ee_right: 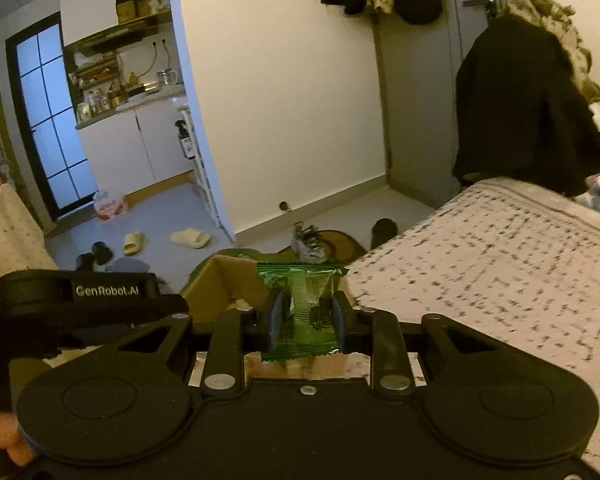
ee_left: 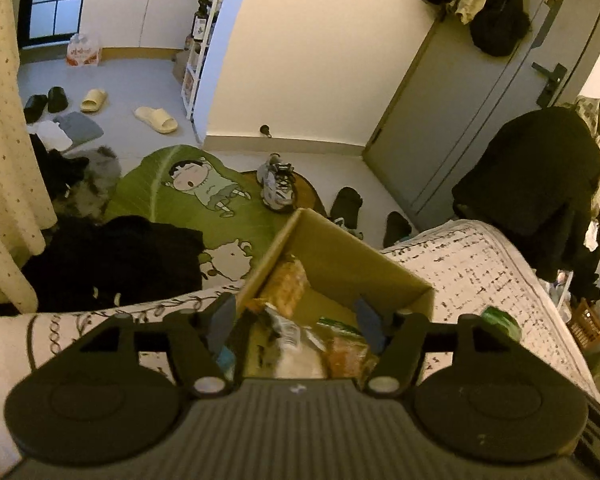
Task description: Organize snacks
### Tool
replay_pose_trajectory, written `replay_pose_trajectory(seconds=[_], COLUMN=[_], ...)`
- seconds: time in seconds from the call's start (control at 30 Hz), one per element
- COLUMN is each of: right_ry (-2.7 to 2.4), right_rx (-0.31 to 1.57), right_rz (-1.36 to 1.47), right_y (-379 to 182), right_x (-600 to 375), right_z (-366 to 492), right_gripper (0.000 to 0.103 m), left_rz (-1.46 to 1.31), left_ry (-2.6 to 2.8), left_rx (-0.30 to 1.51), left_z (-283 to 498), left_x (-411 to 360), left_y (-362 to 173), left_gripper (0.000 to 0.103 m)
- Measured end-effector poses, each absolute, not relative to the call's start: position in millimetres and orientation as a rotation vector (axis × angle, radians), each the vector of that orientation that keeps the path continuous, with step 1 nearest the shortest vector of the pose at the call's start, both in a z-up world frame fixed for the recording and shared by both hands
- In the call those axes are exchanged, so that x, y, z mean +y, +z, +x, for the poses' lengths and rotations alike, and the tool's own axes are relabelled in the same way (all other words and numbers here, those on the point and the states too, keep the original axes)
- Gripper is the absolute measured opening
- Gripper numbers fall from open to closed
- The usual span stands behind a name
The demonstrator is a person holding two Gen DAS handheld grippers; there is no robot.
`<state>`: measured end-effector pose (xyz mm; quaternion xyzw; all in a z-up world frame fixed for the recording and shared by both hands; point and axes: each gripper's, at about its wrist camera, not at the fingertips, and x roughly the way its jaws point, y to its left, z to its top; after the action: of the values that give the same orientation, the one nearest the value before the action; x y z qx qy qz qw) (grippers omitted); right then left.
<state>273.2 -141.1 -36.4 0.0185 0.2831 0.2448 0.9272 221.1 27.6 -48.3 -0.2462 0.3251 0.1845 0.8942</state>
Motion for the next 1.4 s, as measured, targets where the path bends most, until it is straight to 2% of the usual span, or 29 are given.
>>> replay_pose_trajectory(seconds=[0.17, 0.23, 0.3, 0.33, 0.37, 0.5, 0.7, 0.83, 0.97, 1.17, 1.4], right_ry=[0.526, 0.563, 0.574, 0.556, 0.536, 0.489, 0.457, 0.457, 0.461, 0.456, 0.408], right_rx=[0.597, 0.592, 0.575, 0.566, 0.560, 0.594, 0.638, 0.650, 0.655, 0.662, 0.642], right_rz=[0.058, 0.068, 0.046, 0.042, 0.048, 0.089, 0.084, 0.046, 0.018, -0.036, -0.048], right_y=[-40, -41, -38, -36, -34, -28, -26, -23, -16, -11, -6], right_x=[-134, -135, -137, -140, -145, -166, -177, -177, -179, -181, -189], right_z=[279, 278, 274, 272, 270, 267, 256, 247, 238, 223, 212], right_gripper=[0.028, 0.029, 0.040, 0.050, 0.054, 0.054, 0.062, 0.071, 0.085, 0.097, 0.103], left_rz=[-0.506, -0.500, -0.500, -0.499, -0.499, -0.511, -0.474, -0.466, -0.469, -0.447, -0.428], left_ry=[0.375, 0.378, 0.376, 0.369, 0.364, 0.355, 0.327, 0.313, 0.298, 0.268, 0.248], left_rx=[0.698, 0.696, 0.691, 0.690, 0.691, 0.685, 0.676, 0.688, 0.715, 0.737, 0.738], left_z=[218, 214, 211, 209, 208, 199, 188, 182, 174, 157, 141], left_x=[35, 39, 42, 43, 44, 46, 34, 29, 27, 20, 21], left_y=[-46, -44, -43, -42, -41, -37, -33, -31, -29, -24, -17], left_gripper=[0.065, 0.070, 0.075, 0.075, 0.075, 0.076, 0.083, 0.089, 0.090, 0.090, 0.096])
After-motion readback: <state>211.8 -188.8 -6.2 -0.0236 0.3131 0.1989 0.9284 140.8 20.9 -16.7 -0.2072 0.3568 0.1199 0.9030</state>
